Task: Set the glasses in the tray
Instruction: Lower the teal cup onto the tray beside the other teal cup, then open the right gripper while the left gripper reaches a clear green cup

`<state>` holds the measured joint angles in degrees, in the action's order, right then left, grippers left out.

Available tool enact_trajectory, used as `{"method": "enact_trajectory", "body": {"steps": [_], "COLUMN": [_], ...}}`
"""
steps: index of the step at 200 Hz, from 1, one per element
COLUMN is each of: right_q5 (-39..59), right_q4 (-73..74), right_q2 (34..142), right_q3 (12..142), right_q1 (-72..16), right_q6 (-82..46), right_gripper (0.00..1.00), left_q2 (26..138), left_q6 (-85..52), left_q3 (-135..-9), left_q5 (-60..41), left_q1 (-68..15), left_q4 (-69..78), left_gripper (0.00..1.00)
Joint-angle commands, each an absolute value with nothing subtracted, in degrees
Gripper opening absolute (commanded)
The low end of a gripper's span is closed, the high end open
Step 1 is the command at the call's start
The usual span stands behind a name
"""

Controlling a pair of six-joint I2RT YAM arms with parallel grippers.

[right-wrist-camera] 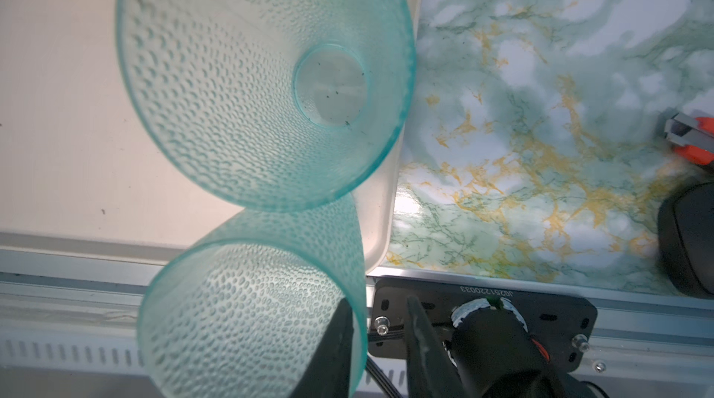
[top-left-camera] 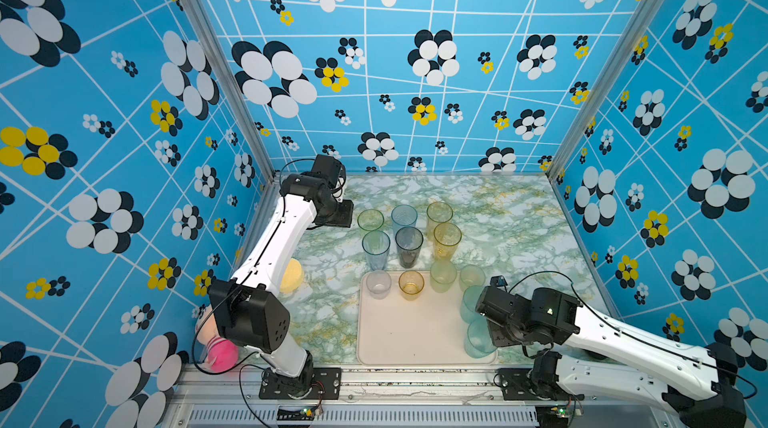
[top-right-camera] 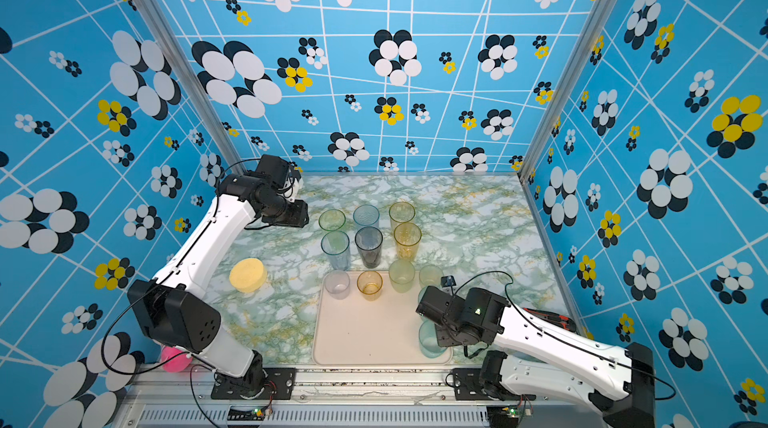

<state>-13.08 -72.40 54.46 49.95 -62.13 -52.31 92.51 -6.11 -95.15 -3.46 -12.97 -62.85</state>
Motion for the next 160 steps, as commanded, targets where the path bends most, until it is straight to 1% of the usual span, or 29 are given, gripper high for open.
{"method": "enact_trajectory", "body": {"steps": [1, 18, 39, 77, 96, 109, 139, 141, 144, 160], "right_q5": [-16.34, -18.08, -20.33, -24.75, -24.75, -22.89, -20.19, -20.1, -19.98, -19.51], "right_q4": [-76.51, -78.55, -80.42, -82.05, -80.9, -78.92, -73.21, -73.01, -72.58, -71.87], "right_q2": [53.85, 53.11, 53.74, 60.07, 63.42, 64.77, 65.08, 65.09, 65.06, 65.51], "right_q3": [54.05, 58.07, 63.79, 73.88, 77.62, 78.99, 79.89, 79.94, 80.02, 80.57], "right_q1": [-62.45, -62.45, -62.47, -62.18, -60.86, -58.75, -53.74, -53.49, -53.15, -51.59], "right_q6": [-51.96, -52.05, -51.31, -47.62, -45.96, -44.42, -41.88, -41.74, -41.6, -40.78], "right_gripper": [0.3, 0.32, 0.33, 0.38, 0.39, 0.39, 0.38, 0.38, 0.38, 0.38], "left_q2": [93.42, 93.69, 94.12, 96.66, 98.24, 99.87, 104.6, 104.94, 105.45, 108.12], "left_q6": [-4.93, -4.68, -4.57, -5.07, -5.27, -5.45, -5.32, -5.28, -5.27, -4.86], "left_q3": [-97.51, -97.88, -97.99, -98.6, -98.9, -99.54, -103.19, -103.45, -103.91, -106.57], "left_q5": [-3.83, -3.78, -3.57, -4.52, -4.16, -3.96, -3.25, -3.25, -3.25, -3.1], "left_q1": [-12.47, -12.48, -12.48, -12.74, -13.17, -13.14, -13.45, -13.43, -13.51, -13.74], "left_q4": [-64.64, -65.42, -66.1, -66.64, -65.48, -64.71, -64.05, -64.0, -64.0, -64.63], "left_gripper": [0.53, 0.53, 0.51, 0.47, 0.46, 0.45, 0.44, 0.41, 0.4, 0.39]}}
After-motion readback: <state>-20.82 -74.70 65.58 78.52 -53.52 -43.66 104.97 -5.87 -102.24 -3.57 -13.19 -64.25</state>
